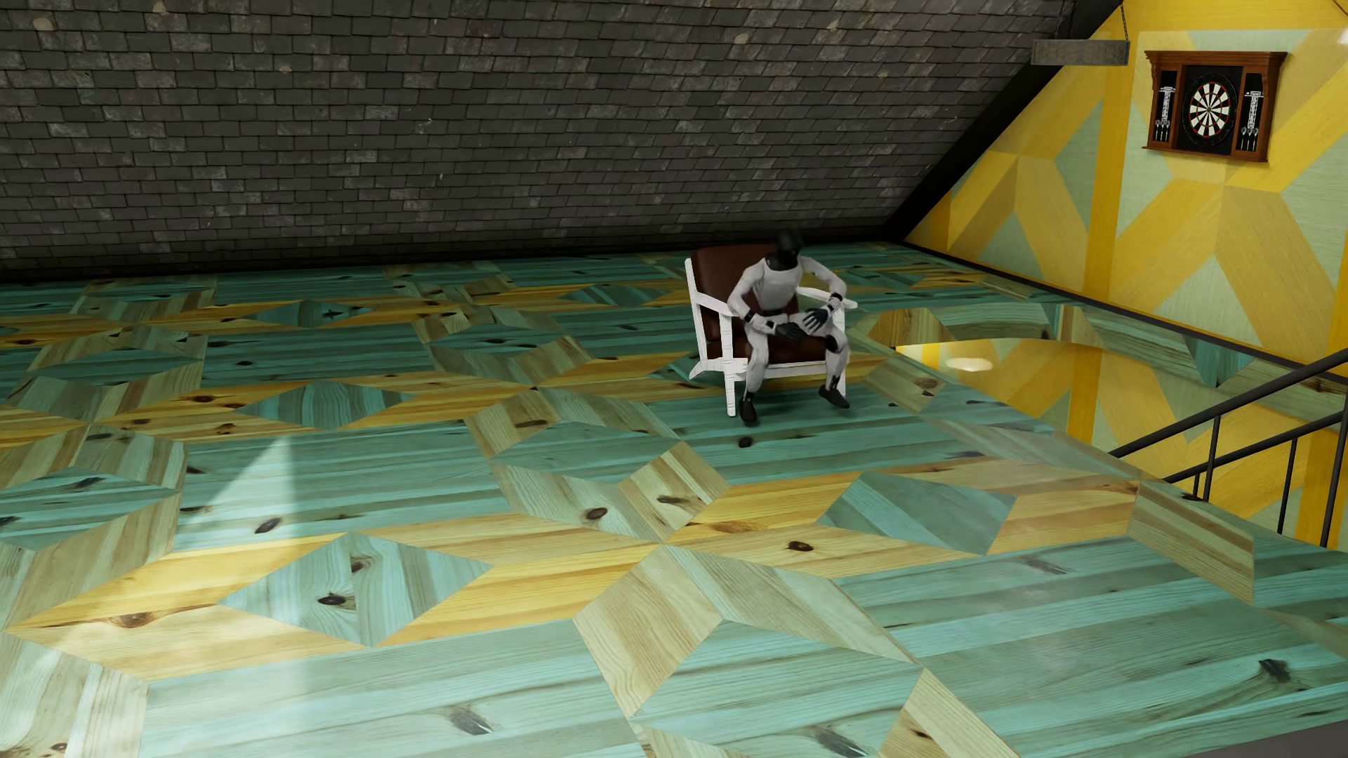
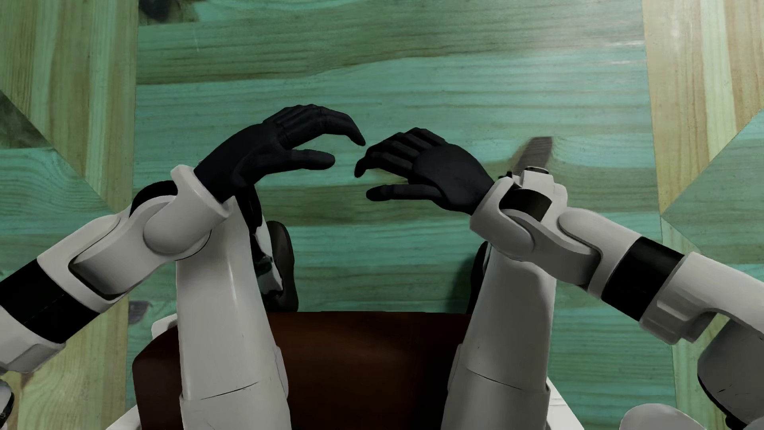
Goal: Sit on the chair
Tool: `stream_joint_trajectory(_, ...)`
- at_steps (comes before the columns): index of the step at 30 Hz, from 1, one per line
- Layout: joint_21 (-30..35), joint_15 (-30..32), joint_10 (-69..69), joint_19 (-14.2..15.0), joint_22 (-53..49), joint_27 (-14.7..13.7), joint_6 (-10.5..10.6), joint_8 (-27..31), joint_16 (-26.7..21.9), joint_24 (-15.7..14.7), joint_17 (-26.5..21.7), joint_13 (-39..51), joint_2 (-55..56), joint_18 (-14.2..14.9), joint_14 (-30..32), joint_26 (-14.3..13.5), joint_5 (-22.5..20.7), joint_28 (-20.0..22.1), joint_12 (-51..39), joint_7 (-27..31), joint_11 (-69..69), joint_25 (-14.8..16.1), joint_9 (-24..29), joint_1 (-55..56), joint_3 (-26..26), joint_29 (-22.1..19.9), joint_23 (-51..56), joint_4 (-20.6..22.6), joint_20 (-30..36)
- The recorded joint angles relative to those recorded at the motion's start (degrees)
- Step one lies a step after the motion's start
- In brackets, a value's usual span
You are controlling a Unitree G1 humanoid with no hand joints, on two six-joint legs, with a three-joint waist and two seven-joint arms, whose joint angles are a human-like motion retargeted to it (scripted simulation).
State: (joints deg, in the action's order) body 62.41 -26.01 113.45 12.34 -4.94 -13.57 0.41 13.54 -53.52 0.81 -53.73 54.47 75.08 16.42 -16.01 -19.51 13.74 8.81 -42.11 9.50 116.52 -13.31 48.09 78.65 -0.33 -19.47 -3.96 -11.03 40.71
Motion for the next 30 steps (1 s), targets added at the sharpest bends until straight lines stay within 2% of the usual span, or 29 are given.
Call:
stream_joint_trajectory(3,-11.94,2.06,-1.26,-0.62,7.57,0.20,-0.50,-0.83,6.70,3.87,8.43,-11.46,-5.92,-0.61,1.93,1.22,0.10,-4.40,8.36,-0.68,-1.11,-2.19,-2.16,-6.31,-0.09,5.43,-9.75,-0.57,-6.22)
stream_joint_trajectory(5,-19.38,3.30,-1.85,-1.33,11.45,1.61,-1.07,-0.85,11.21,5.15,15.21,-18.01,-8.55,-0.90,3.06,2.33,-0.51,-5.20,14.36,-0.88,-1.50,-2.25,-3.60,-9.42,-0.38,5.55,-15.75,-0.65,-11.68)
stream_joint_trajectory(6,-22.99,3.72,-2.28,-1.74,13.96,2.27,-1.10,-1.12,13.98,5.29,18.51,-21.05,-10.05,-1.30,3.57,2.44,-0.77,-3.80,17.27,-1.01,-1.88,-1.29,-4.44,-10.81,-0.46,4.18,-18.72,-0.44,-13.96)
stream_joint_trajectory(8,-29.54,4.46,-2.78,-2.31,19.37,4.20,-1.16,-1.45,19.33,4.09,25.03,-26.49,-12.49,-2.07,4.13,3.39,-1.50,0.28,22.01,-1.12,-2.49,2.36,-5.98,-12.98,-0.46,-1.44,-23.81,-0.32,-18.55)
stream_joint_trajectory(9,-32.08,4.52,-2.74,-2.70,21.76,5.96,-0.95,-1.72,21.87,2.85,27.59,-28.84,-13.72,-2.56,4.21,4.74,-1.87,2.62,24.16,-1.09,-2.69,5.05,-6.76,-13.83,-0.40,-2.57,-25.83,-0.21,-20.38)
stream_joint_trajectory(11,-35.67,4.13,-2.38,-3.46,28.53,7.40,-0.40,-2.30,26.46,-2.39,30.46,-32.57,-16.17,-3.89,3.81,6.80,-2.18,5.14,27.34,-1.21,-2.81,11.77,-8.55,-15.44,-0.27,-0.75,-31.14,0.18,-22.67)
stream_joint_trajectory(12,-36.95,4.33,-2.15,-3.45,32.74,7.40,-0.21,-2.30,28.18,-3.95,30.78,-34.34,-16.92,-4.48,3.37,6.55,-2.38,6.34,28.64,-1.25,-2.69,12.49,-9.69,-16.09,-0.26,0.16,-34.79,0.36,-23.70)
stream_joint_trajectory(13,-37.70,4.31,-1.79,-3.76,37.26,9.01,-0.05,-2.34,29.34,-4.28,30.62,-35.62,-17.64,-4.69,3.43,7.73,-2.78,5.63,29.44,-1.07,-2.68,12.15,-10.69,-16.33,-0.18,2.40,-38.86,0.51,-24.44)
stream_joint_trajectory(14,-38.20,4.28,-1.53,-4.02,42.45,10.58,0.23,-2.42,30.05,-4.69,30.05,-36.67,-18.34,-5.20,3.24,9.74,-3.11,3.09,29.90,-1.02,-2.68,12.52,-11.63,-16.66,-0.10,7.81,-43.63,0.77,-24.74)
stream_joint_trajectory(15,-38.59,4.21,-1.33,-4.24,48.15,11.80,0.35,-2.45,30.15,-4.30,29.37,-37.76,-18.90,-5.66,3.09,11.97,-3.38,-2.73,30.07,-0.99,-2.66,11.91,-12.44,-16.91,-0.01,14.34,-48.46,1.02,-24.75)
stream_joint_trajectory(16,-38.56,4.21,-1.18,-4.65,53.51,12.27,0.46,-2.64,30.13,-1.71,28.77,-39.26,-19.30,-6.20,2.97,13.23,-3.71,-7.29,30.17,-1.12,-2.68,9.36,-13.23,-17.01,0.06,18.85,-52.42,1.36,-24.15)
stream_joint_trajectory(17,-38.87,4.24,-1.08,-4.85,57.81,12.61,0.51,-2.61,30.21,2.16,28.61,-41.28,-19.70,-6.59,2.99,14.13,-4.02,-13.04,30.49,-1.16,-2.73,6.45,-13.78,-17.11,0.18,23.48,-55.20,1.58,-23.25)
stream_joint_trajectory(18,-39.74,4.24,-1.10,-4.91,61.16,11.50,0.40,-2.54,30.38,5.87,28.90,-43.54,-19.84,-6.77,3.05,13.40,-4.26,-16.29,31.18,-1.15,-2.75,3.22,-14.28,-17.08,0.30,25.55,-57.34,1.84,-22.53)
stream_joint_trajectory(19,-40.89,4.30,-1.11,-5.12,63.78,10.92,0.32,-2.57,30.72,9.17,29.28,-45.82,-20.05,-6.90,3.20,12.44,-4.44,-18.56,32.20,-1.13,-2.81,0.69,-14.65,-17.05,0.34,26.93,-58.73,2.05,-21.97)
stream_joint_trajectory(20,-41.83,4.48,-1.20,-5.33,65.44,10.41,0.20,-2.58,31.31,11.98,29.82,-47.93,-20.20,-6.97,3.31,11.53,-4.76,-19.80,33.64,-1.15,-2.91,-0.40,-14.77,-17.19,0.35,27.49,-59.71,2.00,-21.77)
stream_joint_trajectory(21,-42.87,4.63,-1.30,-5.42,66.36,10.89,0.19,-2.58,32.03,12.95,30.34,-49.93,-20.38,-6.96,3.42,11.69,-4.94,-20.69,35.48,-1.17,-2.99,-0.24,-14.79,-17.41,0.35,27.99,-60.14,2.01,-22.29)
stream_joint_trajectory(25,-45.71,5.03,-1.75,-5.47,67.19,12.15,0.36,-2.66,34.43,11.22,32.34,-55.45,-21.17,-6.86,3.88,13.19,-4.67,-20.70,40.45,-1.31,-3.30,2.81,-14.80,-18.43,0.44,27.66,-59.28,2.04,-24.69)
stream_joint_trajectory(30,-43.75,5.01,-1.90,-5.68,63.14,10.49,0.49,-2.70,35.70,10.40,33.86,-56.72,-22.25,-6.81,3.94,12.43,-4.76,-20.48,42.25,-1.34,-3.29,1.21,-15.29,-19.72,0.43,29.10,-53.86,1.97,-24.44)
